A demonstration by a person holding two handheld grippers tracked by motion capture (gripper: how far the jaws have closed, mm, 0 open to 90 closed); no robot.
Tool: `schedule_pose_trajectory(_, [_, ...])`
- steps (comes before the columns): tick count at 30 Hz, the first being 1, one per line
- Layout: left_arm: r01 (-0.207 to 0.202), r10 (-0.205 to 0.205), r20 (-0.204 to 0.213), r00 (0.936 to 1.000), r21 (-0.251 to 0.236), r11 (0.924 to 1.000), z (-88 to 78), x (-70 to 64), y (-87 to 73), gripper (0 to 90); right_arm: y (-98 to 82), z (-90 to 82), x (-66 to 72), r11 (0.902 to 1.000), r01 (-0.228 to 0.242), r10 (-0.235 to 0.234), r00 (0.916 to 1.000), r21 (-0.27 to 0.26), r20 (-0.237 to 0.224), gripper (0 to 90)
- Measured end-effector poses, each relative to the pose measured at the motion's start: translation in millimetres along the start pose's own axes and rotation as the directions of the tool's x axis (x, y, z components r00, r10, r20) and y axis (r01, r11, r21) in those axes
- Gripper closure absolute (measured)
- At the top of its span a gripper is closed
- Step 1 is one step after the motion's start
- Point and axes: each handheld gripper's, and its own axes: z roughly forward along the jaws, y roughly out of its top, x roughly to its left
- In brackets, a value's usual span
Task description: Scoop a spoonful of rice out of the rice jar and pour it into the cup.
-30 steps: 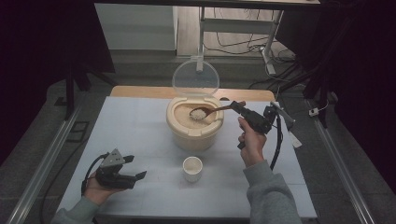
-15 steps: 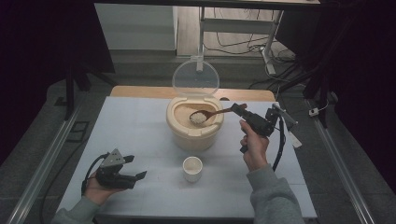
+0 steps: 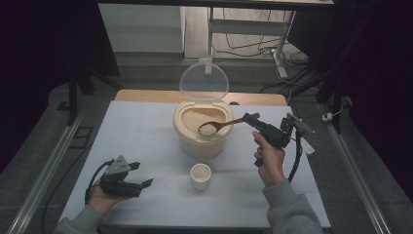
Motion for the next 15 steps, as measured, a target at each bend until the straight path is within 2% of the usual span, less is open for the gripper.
schedule_pose_trajectory(15, [0.001, -0.001, -0.002, 1.0000, 0.000, 1.0000, -0.3, 0.5, -0.1, 20.2, -22.6, -14.0, 1.4, 0.9958, 0.000, 0.001, 0.9999, 0.092, -0.010, 83.4])
